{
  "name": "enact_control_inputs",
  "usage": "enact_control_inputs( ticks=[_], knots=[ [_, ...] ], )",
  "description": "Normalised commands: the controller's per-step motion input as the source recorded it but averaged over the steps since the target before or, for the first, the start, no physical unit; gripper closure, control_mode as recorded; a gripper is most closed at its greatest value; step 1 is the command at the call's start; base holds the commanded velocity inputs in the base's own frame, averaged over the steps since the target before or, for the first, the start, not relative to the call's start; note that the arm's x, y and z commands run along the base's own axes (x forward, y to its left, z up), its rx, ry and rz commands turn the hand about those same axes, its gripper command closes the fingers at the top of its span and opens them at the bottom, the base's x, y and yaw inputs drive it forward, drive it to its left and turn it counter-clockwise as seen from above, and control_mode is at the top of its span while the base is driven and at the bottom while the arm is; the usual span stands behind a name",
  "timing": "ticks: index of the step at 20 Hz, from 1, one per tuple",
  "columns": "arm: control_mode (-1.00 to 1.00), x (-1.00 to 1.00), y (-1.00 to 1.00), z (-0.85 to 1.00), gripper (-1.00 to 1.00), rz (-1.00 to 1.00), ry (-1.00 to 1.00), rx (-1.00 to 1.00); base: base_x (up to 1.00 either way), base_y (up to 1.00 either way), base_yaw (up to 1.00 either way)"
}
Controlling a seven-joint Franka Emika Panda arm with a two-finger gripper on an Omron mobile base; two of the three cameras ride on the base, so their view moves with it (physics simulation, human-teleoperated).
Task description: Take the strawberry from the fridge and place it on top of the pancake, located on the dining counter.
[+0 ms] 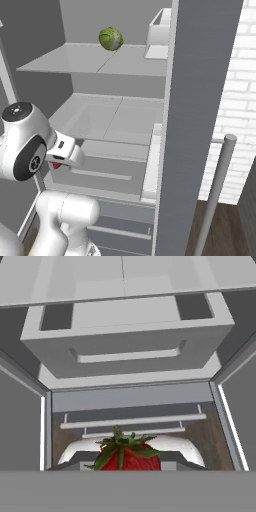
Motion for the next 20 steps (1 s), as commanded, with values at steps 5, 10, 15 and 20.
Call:
enact_control_inputs(
  ticks=[5,10,15,20],
  knots=[
    [1.0,-0.11,0.0,0.0,1.0,0.0,-0.01,0.0,-0.58,0.0,0.0],
    [1.0,0.0,0.0,0.0,1.0,0.0,0.0,0.0,-0.76,0.0,-0.03],
    [1.0,0.0,0.0,0.0,1.0,0.0,0.0,0.0,-0.75,0.0,-0.15],
    [1.0,0.0,0.0,0.0,1.0,0.0,0.0,0.0,-0.79,0.0,-0.55]
  ],
)
